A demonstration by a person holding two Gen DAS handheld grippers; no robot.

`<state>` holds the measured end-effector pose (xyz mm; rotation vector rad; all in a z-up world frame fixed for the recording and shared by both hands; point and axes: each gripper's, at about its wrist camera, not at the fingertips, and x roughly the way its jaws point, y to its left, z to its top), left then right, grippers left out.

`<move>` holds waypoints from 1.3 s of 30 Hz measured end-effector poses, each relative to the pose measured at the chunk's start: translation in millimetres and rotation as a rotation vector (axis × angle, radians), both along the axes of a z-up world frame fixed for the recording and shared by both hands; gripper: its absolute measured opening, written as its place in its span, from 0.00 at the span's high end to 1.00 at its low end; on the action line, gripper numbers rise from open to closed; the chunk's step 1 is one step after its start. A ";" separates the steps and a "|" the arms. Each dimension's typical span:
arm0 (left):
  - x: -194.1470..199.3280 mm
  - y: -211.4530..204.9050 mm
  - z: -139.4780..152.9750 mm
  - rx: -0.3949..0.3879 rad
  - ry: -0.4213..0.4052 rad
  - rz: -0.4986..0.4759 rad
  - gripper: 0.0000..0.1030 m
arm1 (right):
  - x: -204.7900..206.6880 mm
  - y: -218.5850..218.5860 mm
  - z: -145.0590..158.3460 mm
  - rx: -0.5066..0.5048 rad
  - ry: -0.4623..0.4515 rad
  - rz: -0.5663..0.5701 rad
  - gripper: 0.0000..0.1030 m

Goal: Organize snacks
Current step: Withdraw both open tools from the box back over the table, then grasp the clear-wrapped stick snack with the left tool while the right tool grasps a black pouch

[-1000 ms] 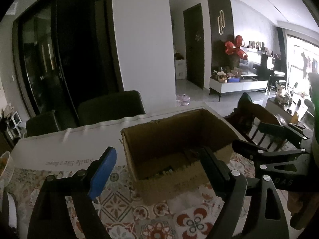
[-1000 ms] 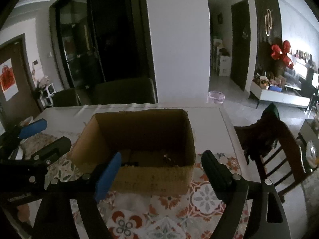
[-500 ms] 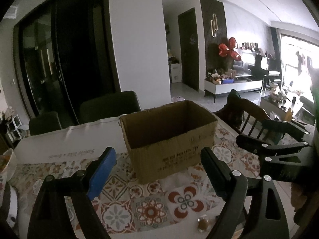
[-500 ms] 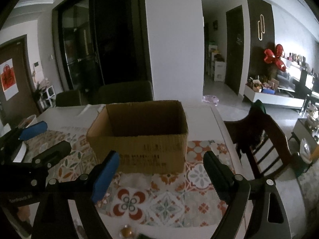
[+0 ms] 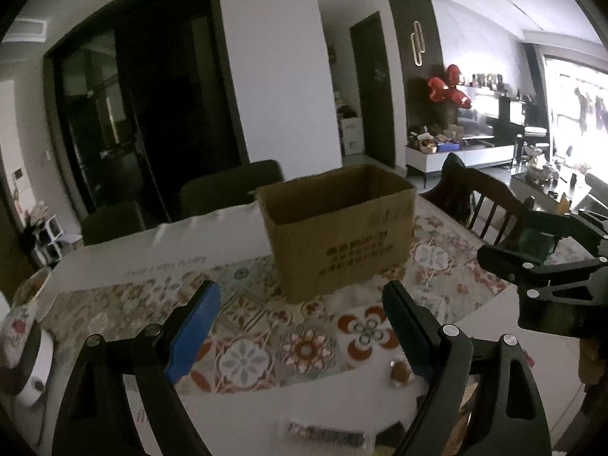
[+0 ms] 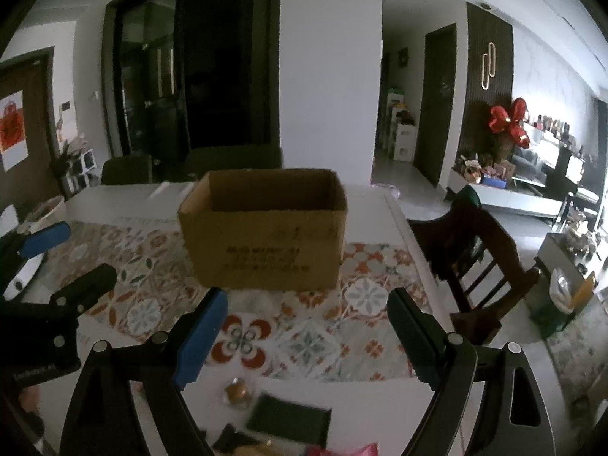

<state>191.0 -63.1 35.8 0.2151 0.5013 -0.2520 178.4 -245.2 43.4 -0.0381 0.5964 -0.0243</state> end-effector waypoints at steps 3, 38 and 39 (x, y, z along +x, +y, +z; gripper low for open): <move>-15.0 6.6 -10.7 0.008 0.015 0.024 0.15 | -13.4 7.0 -8.0 -0.019 0.018 0.014 0.16; -28.2 14.5 -129.3 0.032 0.333 0.141 0.20 | -37.0 44.3 -131.0 -0.082 0.368 0.281 0.22; -23.4 14.5 -133.5 0.028 0.355 0.146 0.23 | -35.3 45.0 -133.1 -0.087 0.376 0.289 0.24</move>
